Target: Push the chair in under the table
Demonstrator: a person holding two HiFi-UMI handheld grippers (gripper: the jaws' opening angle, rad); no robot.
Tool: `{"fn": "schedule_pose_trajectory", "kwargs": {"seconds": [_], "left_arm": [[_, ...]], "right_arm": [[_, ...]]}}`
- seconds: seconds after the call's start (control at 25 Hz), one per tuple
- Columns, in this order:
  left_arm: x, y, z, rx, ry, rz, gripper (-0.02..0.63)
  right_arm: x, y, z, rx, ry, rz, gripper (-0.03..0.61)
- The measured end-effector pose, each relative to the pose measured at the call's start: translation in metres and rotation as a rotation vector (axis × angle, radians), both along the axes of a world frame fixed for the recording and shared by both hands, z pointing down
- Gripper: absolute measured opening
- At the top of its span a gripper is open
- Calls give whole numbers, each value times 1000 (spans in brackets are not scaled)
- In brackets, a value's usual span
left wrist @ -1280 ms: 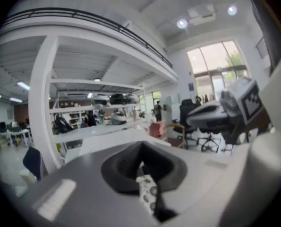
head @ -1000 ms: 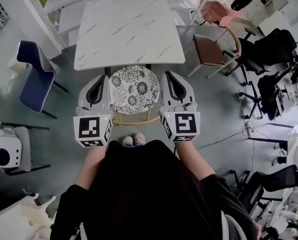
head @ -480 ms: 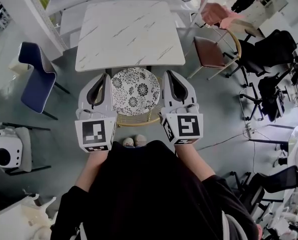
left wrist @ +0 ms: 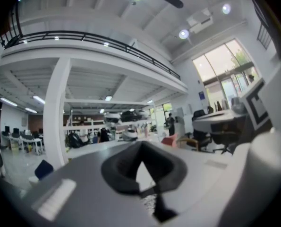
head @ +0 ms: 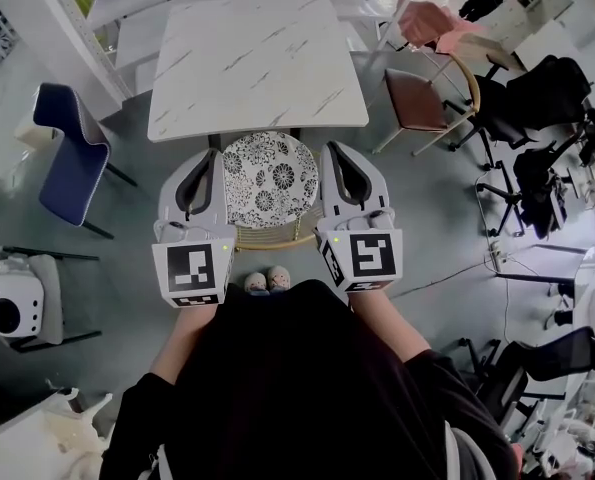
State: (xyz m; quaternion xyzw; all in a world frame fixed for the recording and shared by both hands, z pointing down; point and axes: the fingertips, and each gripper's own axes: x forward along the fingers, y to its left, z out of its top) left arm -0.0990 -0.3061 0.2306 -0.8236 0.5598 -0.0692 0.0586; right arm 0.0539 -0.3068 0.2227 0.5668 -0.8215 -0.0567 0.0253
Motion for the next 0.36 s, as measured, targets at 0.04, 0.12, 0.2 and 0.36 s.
{"fn": "schedule_pose_trajectory", "kwargs": {"seconds": [0.04,0.12,0.2,0.36], "left_arm": [[-1,0,1,-2,-1,2,8],[-2,0,3,-6,-1,7,8],[-2,0,3,-7,1,11,8],[-1,-3,1,-1,2,17,8]], "right_arm": [[-1,0,0,0,5,-1,21],[-4,0,1,0,12,-2,21],[-5,0,1,0,15,-2,21],[-5,-3,1,0,20,-3,20]]}}
